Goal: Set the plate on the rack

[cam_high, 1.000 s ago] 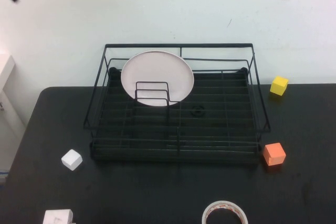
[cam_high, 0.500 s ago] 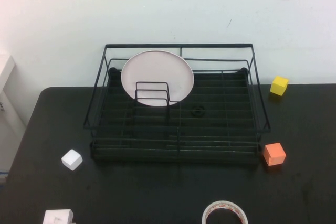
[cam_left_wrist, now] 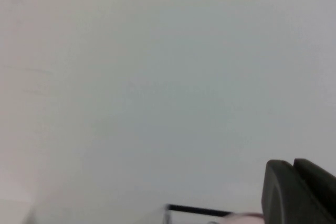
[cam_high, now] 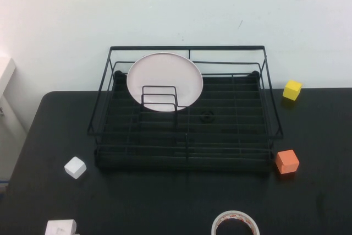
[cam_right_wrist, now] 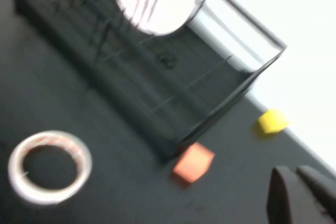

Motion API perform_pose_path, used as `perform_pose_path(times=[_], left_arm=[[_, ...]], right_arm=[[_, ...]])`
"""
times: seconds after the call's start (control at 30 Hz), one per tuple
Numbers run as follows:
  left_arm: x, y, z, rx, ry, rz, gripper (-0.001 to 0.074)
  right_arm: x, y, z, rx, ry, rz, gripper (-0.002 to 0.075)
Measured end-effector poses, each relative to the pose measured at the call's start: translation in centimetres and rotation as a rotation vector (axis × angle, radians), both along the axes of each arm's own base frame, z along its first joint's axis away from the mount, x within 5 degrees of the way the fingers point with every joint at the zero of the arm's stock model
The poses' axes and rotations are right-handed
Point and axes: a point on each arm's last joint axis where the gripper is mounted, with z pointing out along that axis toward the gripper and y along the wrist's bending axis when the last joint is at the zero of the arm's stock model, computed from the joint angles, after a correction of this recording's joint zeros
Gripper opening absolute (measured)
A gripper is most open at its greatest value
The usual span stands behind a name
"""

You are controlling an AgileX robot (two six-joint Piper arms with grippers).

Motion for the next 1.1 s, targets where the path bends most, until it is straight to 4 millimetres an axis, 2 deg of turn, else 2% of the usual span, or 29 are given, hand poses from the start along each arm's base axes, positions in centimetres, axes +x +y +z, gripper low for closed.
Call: perform_pose_path(times=[0.1, 0.23, 0.4, 1.1], left_arm=[[-1.2, -0.4, -2.5, -0.049, -0.017, -0.074, -0.0001], [-2.1, -0.3, -4.4, -0.132, -0.040, -0.097, -0.0001], [-2.1, -0.3, -6.0, -0.151, -0.022, -0.099, -0.0001], [-2.1, 0.0, -6.3, -0.176, -0.015, -0.073, -0.0001]], right_arm=[[-0.8, -0.1, -2.4, 0.022, 0.048, -0.001, -0.0002], [-1.2, -0.2, -4.5, 0.012, 0.107, -0.002, -0.0002], [-1.2, -0.2, -4.9, 0.012, 0.117, -0.003, -0.0002], [-1.6, -0.3, -5.3, -0.002, 0.174, 0.006, -0.0002]])
